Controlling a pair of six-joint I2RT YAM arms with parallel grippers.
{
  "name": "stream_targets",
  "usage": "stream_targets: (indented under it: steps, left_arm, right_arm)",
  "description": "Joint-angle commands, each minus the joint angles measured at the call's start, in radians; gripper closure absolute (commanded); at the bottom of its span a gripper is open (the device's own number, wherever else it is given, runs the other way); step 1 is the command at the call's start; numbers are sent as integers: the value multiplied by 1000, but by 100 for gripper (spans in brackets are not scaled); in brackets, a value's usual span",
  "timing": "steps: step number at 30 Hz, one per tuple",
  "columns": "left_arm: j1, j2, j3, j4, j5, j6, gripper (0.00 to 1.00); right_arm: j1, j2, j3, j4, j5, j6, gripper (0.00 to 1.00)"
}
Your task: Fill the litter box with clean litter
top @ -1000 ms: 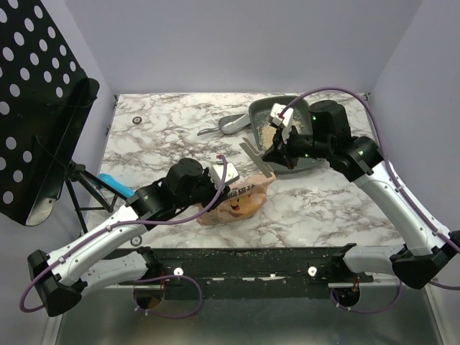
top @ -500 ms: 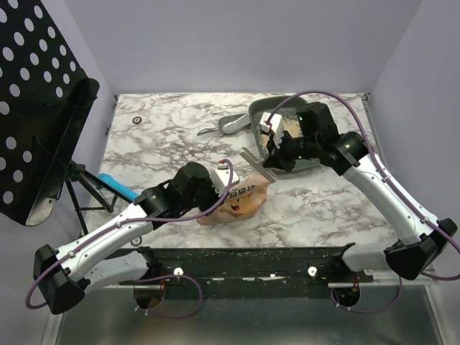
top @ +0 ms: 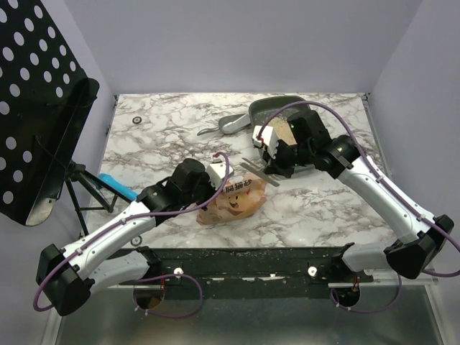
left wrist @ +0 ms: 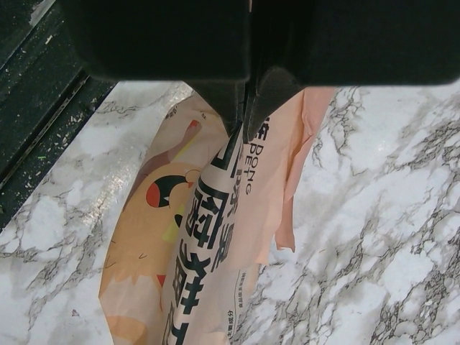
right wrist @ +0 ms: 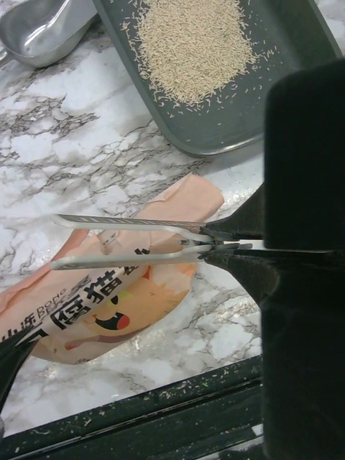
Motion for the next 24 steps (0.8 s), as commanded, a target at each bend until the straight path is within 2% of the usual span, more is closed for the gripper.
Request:
stream_targets:
  steps: [1, 11, 20, 24]
  left_arm:
    - [5, -13, -32, 59, 27, 1, 100]
    - [5, -80, -88, 148, 38, -6, 100]
    - [3, -100, -98, 154, 48, 2, 100]
    - [3, -108, -99, 160, 51, 4, 100]
  right_arm:
    - [16, 11, -25, -40, 15, -129, 100]
    - [41, 59, -31, -64, 61, -282, 100]
    - [58, 88, -42, -57, 51, -434, 100]
    - [72, 99, -48, -45, 90, -491, 100]
